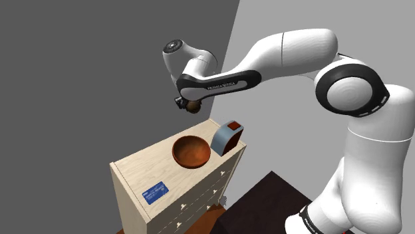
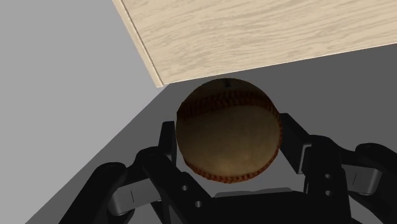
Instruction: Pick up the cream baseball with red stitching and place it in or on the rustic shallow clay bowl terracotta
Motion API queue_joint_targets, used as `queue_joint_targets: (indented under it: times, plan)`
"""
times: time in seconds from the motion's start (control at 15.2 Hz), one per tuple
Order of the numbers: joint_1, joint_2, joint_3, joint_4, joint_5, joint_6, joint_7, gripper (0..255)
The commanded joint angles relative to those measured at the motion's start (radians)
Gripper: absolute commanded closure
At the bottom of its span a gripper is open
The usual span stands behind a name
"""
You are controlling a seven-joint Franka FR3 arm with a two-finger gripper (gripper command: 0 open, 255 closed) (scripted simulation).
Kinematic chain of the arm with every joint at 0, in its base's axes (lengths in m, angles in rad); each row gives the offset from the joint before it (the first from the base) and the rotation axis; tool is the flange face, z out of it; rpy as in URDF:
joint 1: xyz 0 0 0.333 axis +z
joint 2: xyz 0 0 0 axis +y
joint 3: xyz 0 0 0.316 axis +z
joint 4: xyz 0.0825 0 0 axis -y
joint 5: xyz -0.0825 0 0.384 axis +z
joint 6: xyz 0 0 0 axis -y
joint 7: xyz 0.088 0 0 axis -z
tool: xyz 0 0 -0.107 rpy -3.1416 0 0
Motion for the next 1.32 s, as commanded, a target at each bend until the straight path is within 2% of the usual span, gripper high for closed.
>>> queue_joint_targets:
  times: [0.0, 0.66, 0.99, 1.25]
  plan:
    - [0.001, -0.006, 0.001, 0.012, 0.003, -0.016, -0.009, 255]
    - [0.105, -0.225, 0.074, -0.279, 0.023, -0.041, 0.176, 255]
    - [0.157, -0.300, 0.119, -0.367, 0.050, -0.071, 0.259, 255]
    - [0.156, -0.278, 0.117, -0.392, 0.040, -0.030, 0.282, 255]
